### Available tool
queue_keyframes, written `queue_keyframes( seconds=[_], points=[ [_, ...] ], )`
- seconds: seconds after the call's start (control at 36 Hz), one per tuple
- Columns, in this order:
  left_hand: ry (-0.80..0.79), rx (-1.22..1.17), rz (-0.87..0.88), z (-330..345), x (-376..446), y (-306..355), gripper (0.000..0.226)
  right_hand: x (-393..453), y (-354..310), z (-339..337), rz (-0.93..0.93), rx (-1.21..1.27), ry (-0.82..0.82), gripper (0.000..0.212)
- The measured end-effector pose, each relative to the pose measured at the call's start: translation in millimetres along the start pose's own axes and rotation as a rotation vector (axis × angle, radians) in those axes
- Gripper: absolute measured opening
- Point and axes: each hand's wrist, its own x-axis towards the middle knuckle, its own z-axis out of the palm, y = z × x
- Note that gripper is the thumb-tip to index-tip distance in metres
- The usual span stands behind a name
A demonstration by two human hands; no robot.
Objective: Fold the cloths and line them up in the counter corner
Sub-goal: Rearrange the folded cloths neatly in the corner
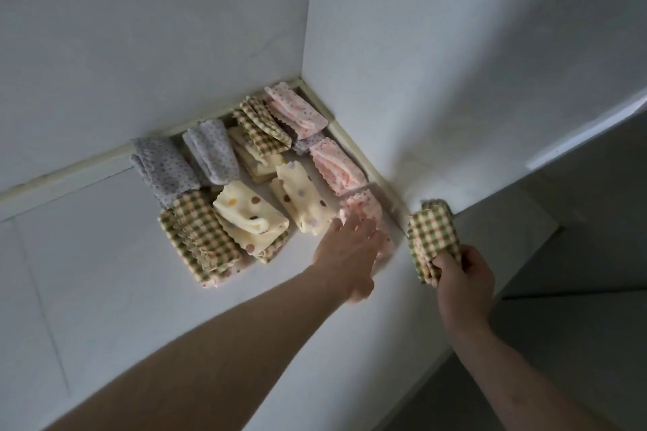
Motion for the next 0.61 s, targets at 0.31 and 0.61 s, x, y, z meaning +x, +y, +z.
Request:
queue_keyframes(
  seconds=[0.31, 0.61],
  points=[
    [0.147, -0.074, -0.105, 29.0, -50.4, -5.4, 0.05, -6.9, -9.4, 8.6, 0.039, 0.005, -0.107, 0.006],
    [0.687, -0.28, -0.088, -4.6, -76.3, -18.7, 0.024, -2.5, -28.2, 26.1, 0.191, 0.233, -0.144, 0.011]
  ],
)
